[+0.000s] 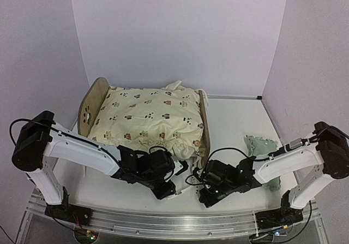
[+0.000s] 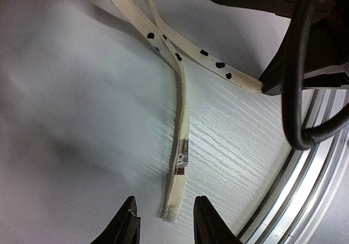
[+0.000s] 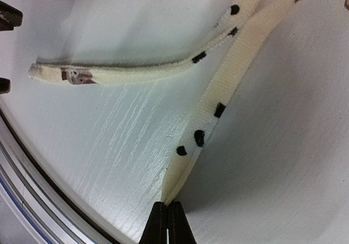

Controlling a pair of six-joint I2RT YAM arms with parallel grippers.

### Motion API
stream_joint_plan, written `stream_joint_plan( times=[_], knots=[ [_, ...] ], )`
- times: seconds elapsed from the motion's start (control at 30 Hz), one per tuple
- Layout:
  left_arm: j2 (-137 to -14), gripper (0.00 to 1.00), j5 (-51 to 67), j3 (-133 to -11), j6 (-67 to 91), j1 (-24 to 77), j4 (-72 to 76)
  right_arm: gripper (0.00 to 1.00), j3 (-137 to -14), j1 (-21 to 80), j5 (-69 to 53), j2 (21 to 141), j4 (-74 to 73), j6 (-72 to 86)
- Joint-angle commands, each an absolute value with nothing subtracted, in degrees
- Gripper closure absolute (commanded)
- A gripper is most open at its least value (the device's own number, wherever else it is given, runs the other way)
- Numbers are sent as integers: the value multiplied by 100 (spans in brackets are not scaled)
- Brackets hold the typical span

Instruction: Set up the pet bed

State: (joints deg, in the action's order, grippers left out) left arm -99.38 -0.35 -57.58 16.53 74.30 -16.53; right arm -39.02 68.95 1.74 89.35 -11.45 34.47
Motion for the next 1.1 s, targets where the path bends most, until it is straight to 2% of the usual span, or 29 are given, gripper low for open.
stream_joint_plan(
  times=[0.0,0.3,0.9,0.97,1.07],
  knots=[
    [-9542,65,-169,-5677,1701,7429,-1595,100,-4012,6926,165,8691,-1574,3476],
    [-9131,66,-381,-5478,1836,7428,-1801,100,-4368,6926,-411,8106,-1425,3250],
    [-8295,66,-588,-4922,2056,7410,-1879,99,-6111,6926,210,10428,-1169,3457],
    [-8248,66,-593,-4893,2076,7408,-1870,89,-6149,6926,4,10553,-997,3508],
    [-8192,66,-603,-4856,2092,7396,-1853,63,-6108,6926,-298,10531,-794,3514]
  ],
)
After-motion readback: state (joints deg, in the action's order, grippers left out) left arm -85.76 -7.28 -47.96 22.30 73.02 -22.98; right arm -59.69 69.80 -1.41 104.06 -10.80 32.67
